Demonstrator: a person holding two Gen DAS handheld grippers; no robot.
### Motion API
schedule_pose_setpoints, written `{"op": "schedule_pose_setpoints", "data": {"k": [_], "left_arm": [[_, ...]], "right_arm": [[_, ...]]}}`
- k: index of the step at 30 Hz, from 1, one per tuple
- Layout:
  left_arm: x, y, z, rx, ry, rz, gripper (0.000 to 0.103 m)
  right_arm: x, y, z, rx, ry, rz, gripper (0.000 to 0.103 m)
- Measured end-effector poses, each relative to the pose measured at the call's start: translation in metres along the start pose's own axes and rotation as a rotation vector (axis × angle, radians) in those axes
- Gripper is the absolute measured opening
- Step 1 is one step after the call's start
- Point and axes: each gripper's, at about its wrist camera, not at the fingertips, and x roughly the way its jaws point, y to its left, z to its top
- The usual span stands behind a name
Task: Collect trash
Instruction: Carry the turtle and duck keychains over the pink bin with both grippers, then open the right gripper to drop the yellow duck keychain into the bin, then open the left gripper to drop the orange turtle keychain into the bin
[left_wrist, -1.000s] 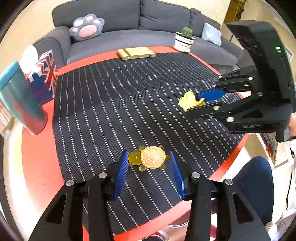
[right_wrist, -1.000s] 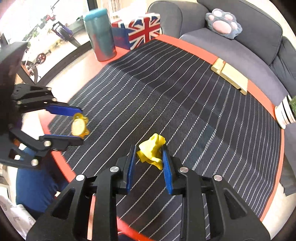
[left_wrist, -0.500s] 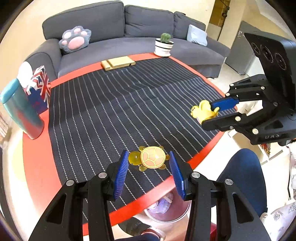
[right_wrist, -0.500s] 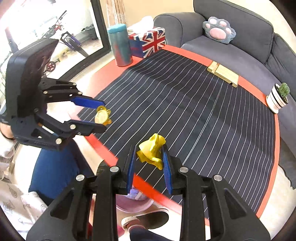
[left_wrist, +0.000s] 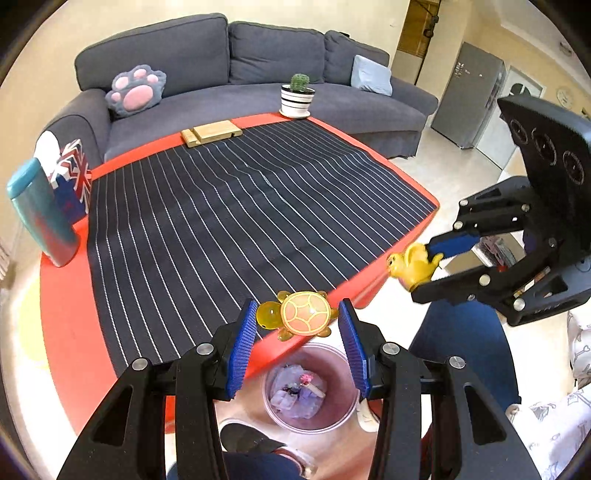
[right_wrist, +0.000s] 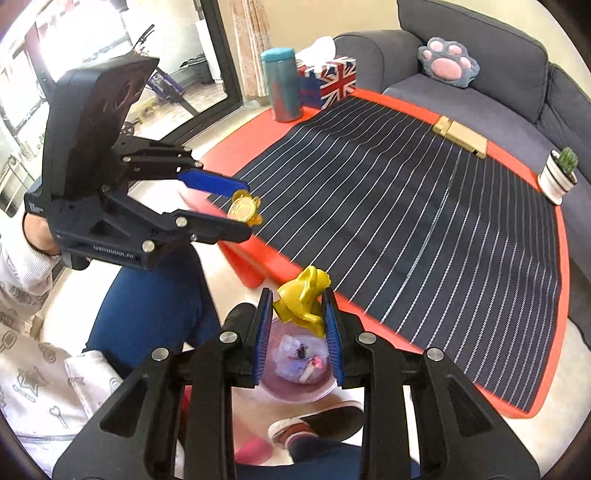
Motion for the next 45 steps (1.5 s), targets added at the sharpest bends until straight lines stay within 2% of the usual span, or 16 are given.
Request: {"op": "schedule_pose_setpoints", "data": {"k": [13, 15, 16, 17, 20, 26, 45], "left_arm": [[-0.007, -0.01, -0.019, 0.001, 0.01, -0.031, 0.044], [-0.008, -0.009, -0.019, -0.001, 0.008, -0.032, 0.044], [-0.008, -0.009, -0.019, 0.0, 0.008, -0.032, 0.044], [-0.008, -0.009, -0.019, 0.002, 0.009, -0.032, 0.044], [-0.007, -0.009, -0.019, 0.003, 0.011, -0.033, 0.044], [-0.005, -0.011, -0.02, 0.007, 0.018, -0.043, 0.044], [0.003, -0.024, -0.016, 0.04, 0.037, -0.065, 0.044]], "right_arm": [[0.012, 0.016, -0.023, 0.01, 0.027, 0.046, 0.029], [0.012, 0.014, -0.023, 0.017, 0.024, 0.042, 0.053], [0.012, 0.013, -0.022, 0.021, 0.019, 0.033, 0.076], [0.011, 0.012, -0.022, 0.025, 0.01, 0.016, 0.083], [0.009, 0.009, -0.022, 0.043, -0.001, -0.011, 0.094], [0.006, 0.0, -0.023, 0.08, -0.014, -0.028, 0.097], [-0.009, -0.014, -0.029, 0.138, -0.051, -0.056, 0.098]]}}
